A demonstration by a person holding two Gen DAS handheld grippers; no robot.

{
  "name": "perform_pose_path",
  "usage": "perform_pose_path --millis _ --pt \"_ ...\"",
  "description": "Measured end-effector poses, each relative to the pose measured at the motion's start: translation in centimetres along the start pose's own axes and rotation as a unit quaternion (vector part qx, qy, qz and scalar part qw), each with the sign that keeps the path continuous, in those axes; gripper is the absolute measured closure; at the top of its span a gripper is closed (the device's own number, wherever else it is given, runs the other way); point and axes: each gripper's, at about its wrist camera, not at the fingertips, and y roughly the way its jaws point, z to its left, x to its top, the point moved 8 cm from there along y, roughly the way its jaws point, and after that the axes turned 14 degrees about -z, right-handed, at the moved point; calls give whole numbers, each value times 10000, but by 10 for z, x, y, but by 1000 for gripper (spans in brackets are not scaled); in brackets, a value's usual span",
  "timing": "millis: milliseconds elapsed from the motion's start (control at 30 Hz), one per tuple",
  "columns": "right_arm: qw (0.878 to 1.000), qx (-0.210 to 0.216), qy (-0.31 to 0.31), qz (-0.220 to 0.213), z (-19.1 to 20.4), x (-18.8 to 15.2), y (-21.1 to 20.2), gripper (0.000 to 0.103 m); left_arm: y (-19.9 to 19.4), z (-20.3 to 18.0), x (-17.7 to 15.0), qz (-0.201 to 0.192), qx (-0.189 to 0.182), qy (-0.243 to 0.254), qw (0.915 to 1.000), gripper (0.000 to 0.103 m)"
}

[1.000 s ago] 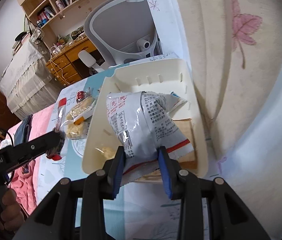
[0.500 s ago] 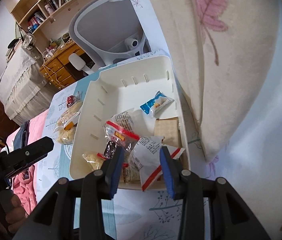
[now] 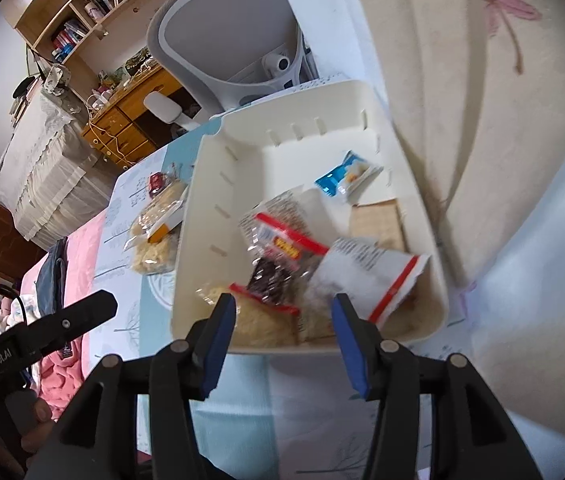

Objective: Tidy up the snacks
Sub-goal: 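Drop the date packet and white bag into the tray, opening both tools, then move the left tool to the bread bag while the right tool approaches the cake bag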

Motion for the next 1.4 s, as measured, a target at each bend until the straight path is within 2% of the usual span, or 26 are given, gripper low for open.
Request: perform_pose_path --millis 67,167,533,800,867,967,1233,1400 --pt "10000 2 67 14 11 -7 1 46 -5 11 -1 47 18 45 10000 19" --pt "9999 0 155 44 28 -19 1 43 -14 31 -2 132 47 117 9998 18" --pt "9989 -72 466 56 91 -61 10 42 -38 106 -2 382 130 428 9983 17" --pt "9980 -76 628 -61 137 -82 23 41 -48 150 10 530 169 1011 9933 14" --pt "9980 -42 623 -99 149 -86 27 33 -48 160 16 551 179 1128 9919 14" --pt "9982 28 585 -156 166 -90 31 30 -45 172 26 560 220 1311 9895 14" --pt "9996 62 142 -226 198 -100 49 29 -26 185 62 471 451 2103 9755 14" --pt "9990 121 -162 -396 210 -100 68 29 -8 179 81 250 564 2855 9564 14"
